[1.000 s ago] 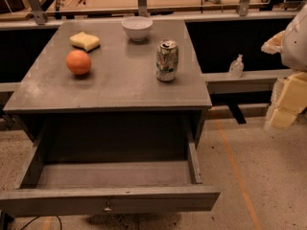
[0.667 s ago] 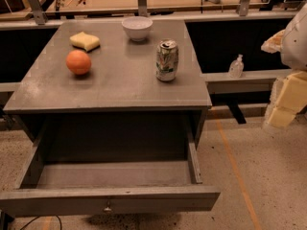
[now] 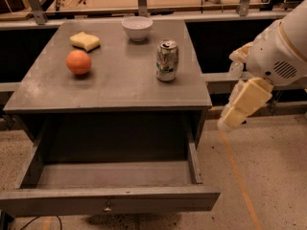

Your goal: Place orange into top drawer

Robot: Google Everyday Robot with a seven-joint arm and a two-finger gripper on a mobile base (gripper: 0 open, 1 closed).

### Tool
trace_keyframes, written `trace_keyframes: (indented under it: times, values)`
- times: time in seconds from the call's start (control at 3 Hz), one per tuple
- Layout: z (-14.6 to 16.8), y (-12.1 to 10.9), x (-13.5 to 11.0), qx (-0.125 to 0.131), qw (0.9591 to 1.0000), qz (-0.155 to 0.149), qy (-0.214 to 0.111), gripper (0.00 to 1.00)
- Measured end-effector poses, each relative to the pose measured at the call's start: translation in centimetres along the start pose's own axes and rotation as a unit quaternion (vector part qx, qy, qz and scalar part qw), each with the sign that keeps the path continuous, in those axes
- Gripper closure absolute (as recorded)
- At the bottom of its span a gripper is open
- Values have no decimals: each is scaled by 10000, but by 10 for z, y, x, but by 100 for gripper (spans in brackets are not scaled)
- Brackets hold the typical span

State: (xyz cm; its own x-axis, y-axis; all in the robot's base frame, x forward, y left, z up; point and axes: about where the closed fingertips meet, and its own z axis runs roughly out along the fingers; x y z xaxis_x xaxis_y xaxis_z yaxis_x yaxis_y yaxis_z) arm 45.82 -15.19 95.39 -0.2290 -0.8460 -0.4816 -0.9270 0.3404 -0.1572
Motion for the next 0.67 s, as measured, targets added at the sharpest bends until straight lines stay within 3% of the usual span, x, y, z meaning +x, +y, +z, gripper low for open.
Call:
trace_keyframes:
  times: [0.33, 0.67]
  values:
    - [36, 17, -41, -324, 9964, -135, -773, 0]
    - [74, 28, -94, -669, 9854, -10, -1567, 0]
